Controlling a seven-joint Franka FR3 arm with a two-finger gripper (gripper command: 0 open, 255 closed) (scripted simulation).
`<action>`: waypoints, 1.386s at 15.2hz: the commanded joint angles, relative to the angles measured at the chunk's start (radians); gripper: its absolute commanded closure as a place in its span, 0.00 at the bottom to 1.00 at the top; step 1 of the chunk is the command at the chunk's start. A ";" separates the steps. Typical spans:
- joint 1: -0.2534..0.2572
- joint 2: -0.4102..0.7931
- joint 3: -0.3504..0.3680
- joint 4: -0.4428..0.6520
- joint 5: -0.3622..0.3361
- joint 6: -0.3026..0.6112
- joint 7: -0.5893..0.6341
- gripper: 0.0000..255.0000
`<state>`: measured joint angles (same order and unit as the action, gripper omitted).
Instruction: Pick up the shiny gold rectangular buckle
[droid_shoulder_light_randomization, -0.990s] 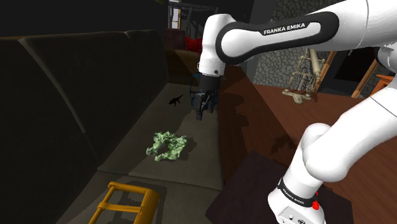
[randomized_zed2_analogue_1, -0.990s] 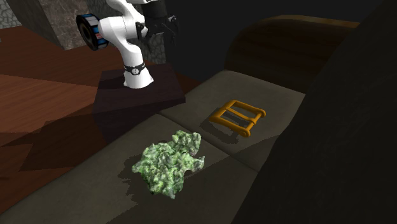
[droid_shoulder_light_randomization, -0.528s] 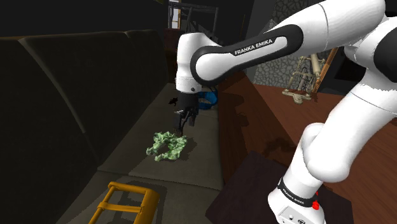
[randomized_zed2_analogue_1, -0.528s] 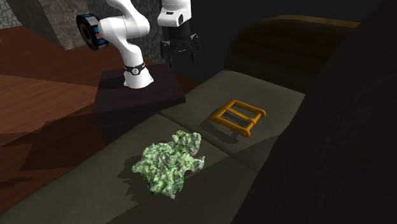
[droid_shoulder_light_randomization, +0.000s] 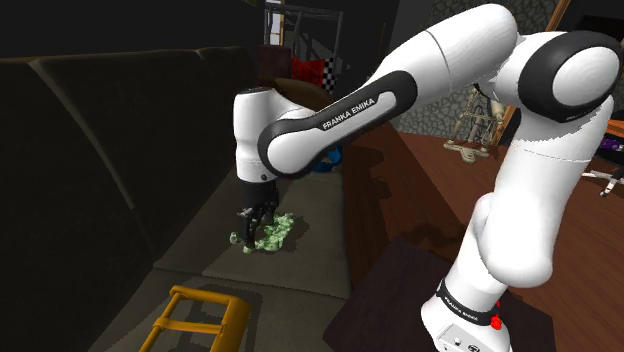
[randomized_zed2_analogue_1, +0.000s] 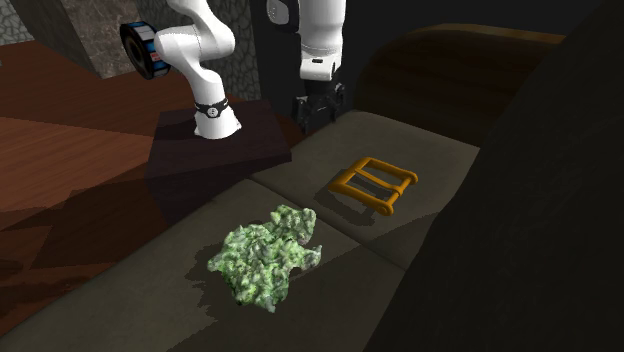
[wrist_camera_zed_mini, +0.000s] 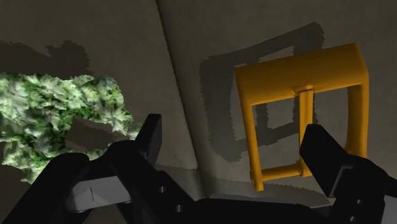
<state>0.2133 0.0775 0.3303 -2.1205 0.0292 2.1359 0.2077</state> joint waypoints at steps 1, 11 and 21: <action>0.017 0.067 0.011 0.040 -0.034 0.018 0.017 0.00; 0.159 0.432 0.014 0.315 -0.211 0.054 0.101 0.00; 0.287 0.715 -0.014 0.584 -0.304 0.034 0.115 0.00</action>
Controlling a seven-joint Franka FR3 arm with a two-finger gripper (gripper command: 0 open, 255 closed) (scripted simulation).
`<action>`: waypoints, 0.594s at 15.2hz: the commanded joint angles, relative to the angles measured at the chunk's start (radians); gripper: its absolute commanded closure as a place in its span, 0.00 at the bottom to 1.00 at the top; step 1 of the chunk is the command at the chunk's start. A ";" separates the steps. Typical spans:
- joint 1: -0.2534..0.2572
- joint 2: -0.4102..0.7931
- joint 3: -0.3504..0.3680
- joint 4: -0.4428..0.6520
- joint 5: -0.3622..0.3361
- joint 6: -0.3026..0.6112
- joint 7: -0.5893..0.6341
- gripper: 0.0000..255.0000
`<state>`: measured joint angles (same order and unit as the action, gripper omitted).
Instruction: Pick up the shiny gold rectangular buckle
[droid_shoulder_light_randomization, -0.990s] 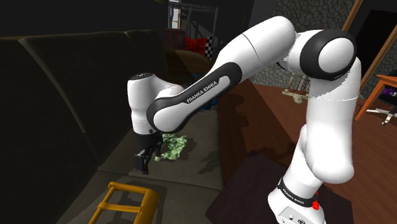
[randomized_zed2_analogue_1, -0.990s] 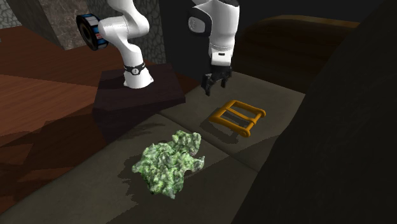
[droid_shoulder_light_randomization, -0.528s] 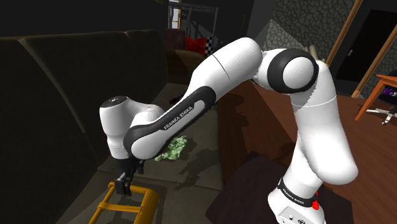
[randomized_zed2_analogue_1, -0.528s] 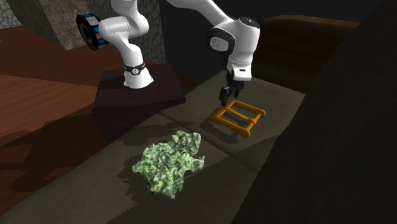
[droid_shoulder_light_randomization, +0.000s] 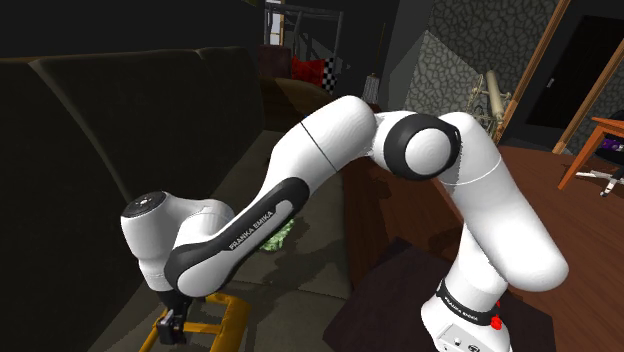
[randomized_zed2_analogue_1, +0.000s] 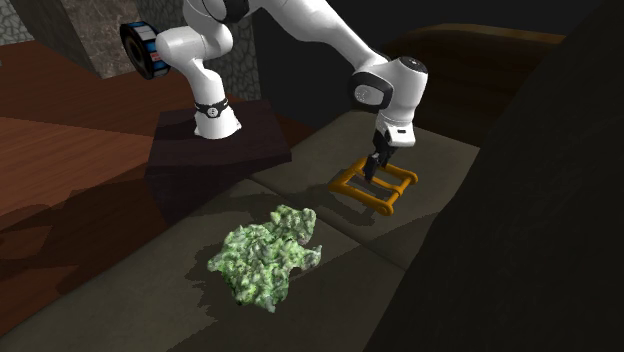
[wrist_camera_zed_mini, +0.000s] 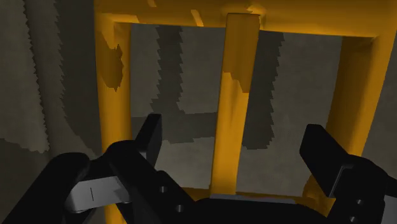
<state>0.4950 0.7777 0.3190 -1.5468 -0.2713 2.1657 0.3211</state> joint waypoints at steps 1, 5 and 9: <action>0.006 0.024 -0.005 0.012 -0.006 0.012 0.003 0.00; 0.014 0.068 -0.015 0.021 -0.017 0.046 0.007 0.00; 0.014 0.067 -0.015 0.019 -0.017 0.047 0.008 1.00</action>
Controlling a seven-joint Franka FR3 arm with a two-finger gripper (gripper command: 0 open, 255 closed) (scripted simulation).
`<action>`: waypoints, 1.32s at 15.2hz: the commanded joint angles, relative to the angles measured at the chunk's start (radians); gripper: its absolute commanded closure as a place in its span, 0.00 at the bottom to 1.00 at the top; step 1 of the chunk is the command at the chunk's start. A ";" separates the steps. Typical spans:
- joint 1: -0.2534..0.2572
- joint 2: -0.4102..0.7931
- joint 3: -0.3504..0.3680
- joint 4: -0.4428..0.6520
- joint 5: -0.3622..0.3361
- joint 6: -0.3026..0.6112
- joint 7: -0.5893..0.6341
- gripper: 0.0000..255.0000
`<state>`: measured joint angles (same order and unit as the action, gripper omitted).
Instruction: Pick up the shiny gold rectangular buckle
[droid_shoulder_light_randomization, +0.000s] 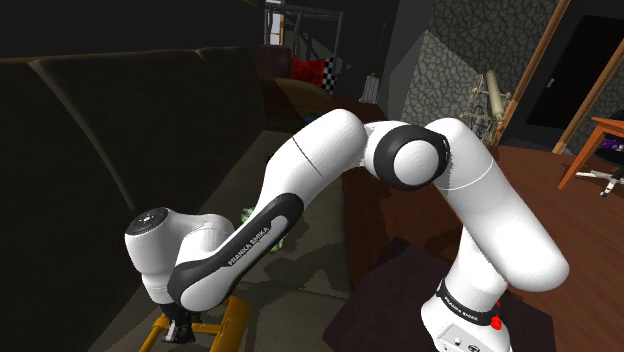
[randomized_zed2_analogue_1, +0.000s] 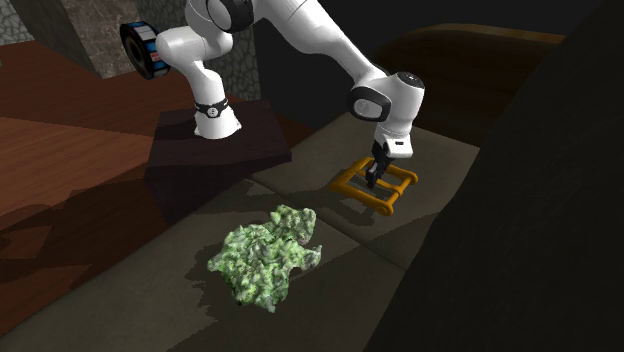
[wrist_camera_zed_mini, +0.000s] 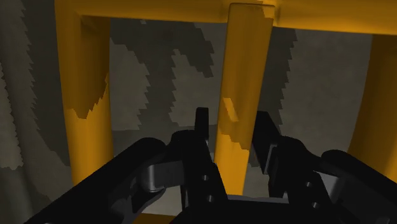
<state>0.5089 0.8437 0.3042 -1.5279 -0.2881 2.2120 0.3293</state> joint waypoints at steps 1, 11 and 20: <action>0.000 0.001 0.000 0.000 0.000 0.000 0.000 1.00; -0.005 -0.027 0.006 -0.005 0.007 -0.022 -0.004 1.00; -0.018 -0.107 0.026 -0.012 0.029 -0.094 -0.015 1.00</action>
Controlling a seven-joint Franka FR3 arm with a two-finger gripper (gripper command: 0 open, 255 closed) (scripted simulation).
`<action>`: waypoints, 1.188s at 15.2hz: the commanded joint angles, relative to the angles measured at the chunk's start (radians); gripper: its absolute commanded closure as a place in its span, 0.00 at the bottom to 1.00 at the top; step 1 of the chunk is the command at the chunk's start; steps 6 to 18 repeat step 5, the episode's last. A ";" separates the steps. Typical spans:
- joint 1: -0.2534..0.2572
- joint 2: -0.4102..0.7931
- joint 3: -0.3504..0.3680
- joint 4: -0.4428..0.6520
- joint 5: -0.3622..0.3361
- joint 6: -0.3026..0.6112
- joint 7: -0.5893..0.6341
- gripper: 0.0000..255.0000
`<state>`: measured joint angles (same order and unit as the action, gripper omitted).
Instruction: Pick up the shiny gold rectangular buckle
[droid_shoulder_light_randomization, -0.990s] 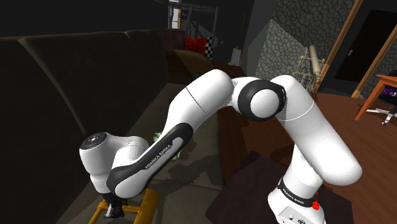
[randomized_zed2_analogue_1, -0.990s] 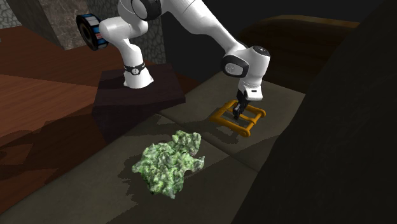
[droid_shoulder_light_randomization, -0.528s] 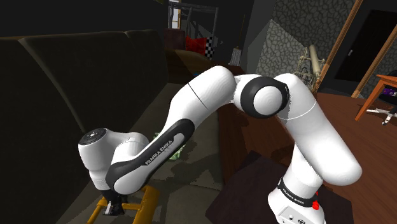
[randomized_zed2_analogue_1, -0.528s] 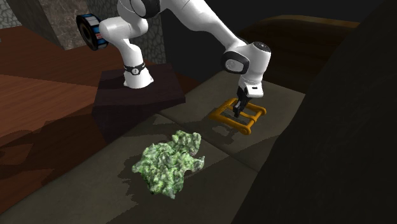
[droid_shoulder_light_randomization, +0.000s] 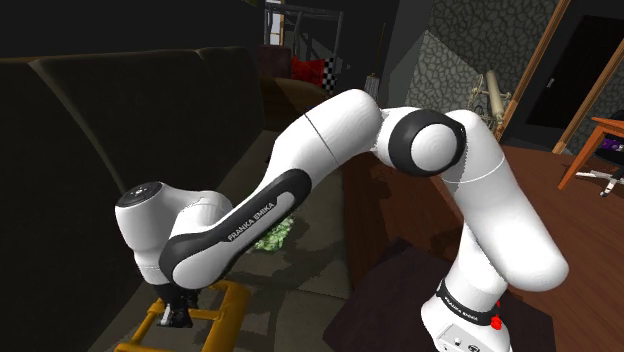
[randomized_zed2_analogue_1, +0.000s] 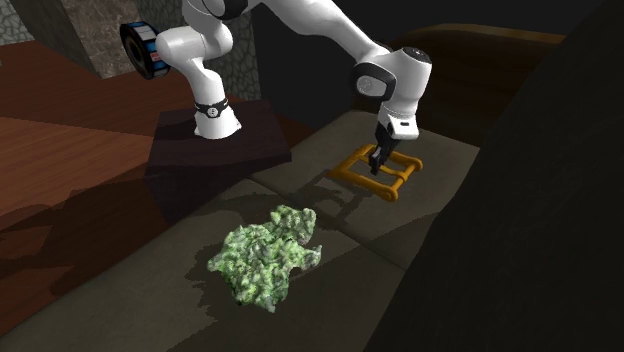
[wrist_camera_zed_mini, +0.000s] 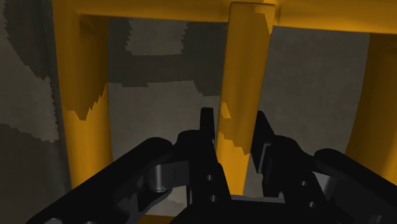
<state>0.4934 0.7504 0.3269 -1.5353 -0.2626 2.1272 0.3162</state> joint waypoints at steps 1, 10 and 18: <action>-0.004 -0.022 0.005 -0.004 0.006 -0.017 -0.003 1.00; -0.006 -0.039 0.009 -0.002 0.011 -0.036 -0.005 1.00; -0.006 -0.039 0.009 -0.002 0.011 -0.036 -0.005 1.00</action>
